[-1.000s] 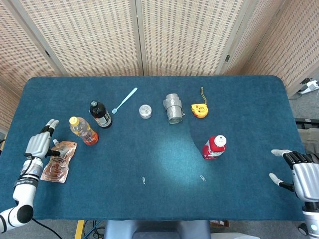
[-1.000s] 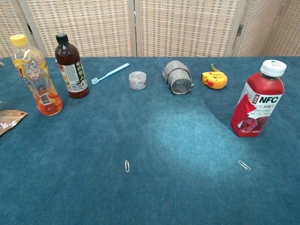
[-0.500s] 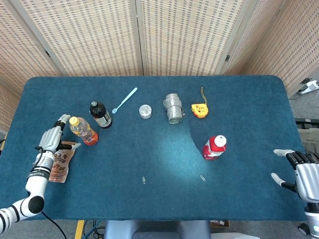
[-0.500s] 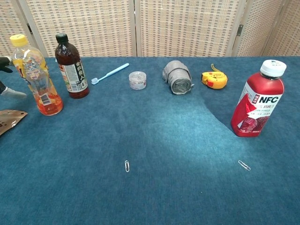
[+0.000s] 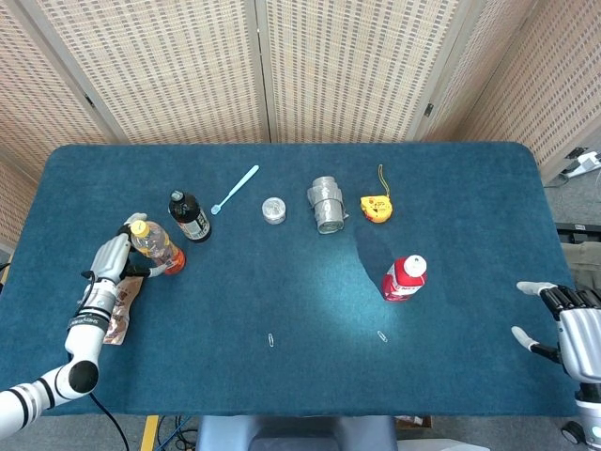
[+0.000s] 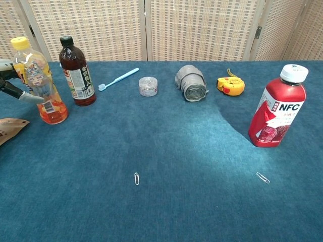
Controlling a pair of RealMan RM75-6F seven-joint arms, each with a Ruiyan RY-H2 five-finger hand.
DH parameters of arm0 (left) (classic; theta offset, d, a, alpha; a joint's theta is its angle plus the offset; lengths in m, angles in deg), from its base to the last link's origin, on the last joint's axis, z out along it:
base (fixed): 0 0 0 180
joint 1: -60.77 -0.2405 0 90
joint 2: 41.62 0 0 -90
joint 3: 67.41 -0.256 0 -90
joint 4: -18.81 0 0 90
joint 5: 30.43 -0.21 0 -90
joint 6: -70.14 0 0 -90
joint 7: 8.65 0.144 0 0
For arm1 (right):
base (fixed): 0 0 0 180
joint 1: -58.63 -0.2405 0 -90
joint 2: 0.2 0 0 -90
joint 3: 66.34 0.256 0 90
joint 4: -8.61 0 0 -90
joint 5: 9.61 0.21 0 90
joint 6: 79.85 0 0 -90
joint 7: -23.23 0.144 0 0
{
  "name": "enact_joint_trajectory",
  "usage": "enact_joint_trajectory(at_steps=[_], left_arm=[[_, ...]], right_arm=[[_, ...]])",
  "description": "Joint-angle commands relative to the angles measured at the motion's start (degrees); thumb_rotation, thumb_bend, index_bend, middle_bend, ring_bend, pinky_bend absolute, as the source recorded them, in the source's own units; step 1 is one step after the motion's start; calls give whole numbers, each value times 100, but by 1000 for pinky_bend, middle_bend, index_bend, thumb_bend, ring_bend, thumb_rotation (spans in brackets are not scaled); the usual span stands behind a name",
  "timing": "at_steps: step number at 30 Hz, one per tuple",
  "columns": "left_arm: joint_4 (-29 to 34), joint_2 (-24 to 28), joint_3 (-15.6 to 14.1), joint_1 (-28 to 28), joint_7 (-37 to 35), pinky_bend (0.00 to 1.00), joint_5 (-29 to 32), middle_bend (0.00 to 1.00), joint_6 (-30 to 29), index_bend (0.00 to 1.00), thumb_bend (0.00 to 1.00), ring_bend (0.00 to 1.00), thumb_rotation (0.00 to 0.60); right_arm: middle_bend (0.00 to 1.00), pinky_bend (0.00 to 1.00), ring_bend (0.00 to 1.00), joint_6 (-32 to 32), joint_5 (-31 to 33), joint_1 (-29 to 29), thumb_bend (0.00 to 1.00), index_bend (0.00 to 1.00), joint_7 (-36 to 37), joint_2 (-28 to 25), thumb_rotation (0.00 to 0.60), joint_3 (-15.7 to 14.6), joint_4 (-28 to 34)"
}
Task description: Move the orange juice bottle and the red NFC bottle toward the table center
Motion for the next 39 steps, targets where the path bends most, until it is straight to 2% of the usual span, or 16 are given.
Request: enact_joint_trajectory(at_steps=[1, 4, 10, 17, 28, 39], left_arm=[[-35, -54, 29, 23, -20, 284, 31, 6, -51, 0, 75, 77, 600], [-65, -121, 63, 42, -31, 284, 73, 64, -123, 37, 75, 143, 600], [-106, -234, 85, 95, 10, 284, 147, 205, -191, 267, 75, 248, 600], [-138, -376, 78, 121, 84, 312, 120, 376, -359, 414, 75, 375, 600], [401, -300, 89, 139, 300, 327, -24, 404, -646, 443, 75, 395, 600], [747, -332, 207, 303, 497, 345, 96, 432, -755, 465, 75, 420, 600]], right_arm=[[390, 425, 341, 1, 2, 1, 126, 355, 7, -4, 600, 1, 0], [390, 425, 341, 5, 5, 2, 127, 355, 18, -8, 600, 1, -1], [390, 425, 341, -7, 15, 8, 127, 355, 42, -18, 600, 12, -3], [390, 425, 341, -8, 22, 13, 127, 356, 61, -26, 600, 18, -6], [390, 425, 341, -27, -6, 22, 127, 356, 66, -30, 600, 12, 0], [390, 425, 341, -56, 2, 39, 127, 356, 126, -56, 600, 24, 4]])
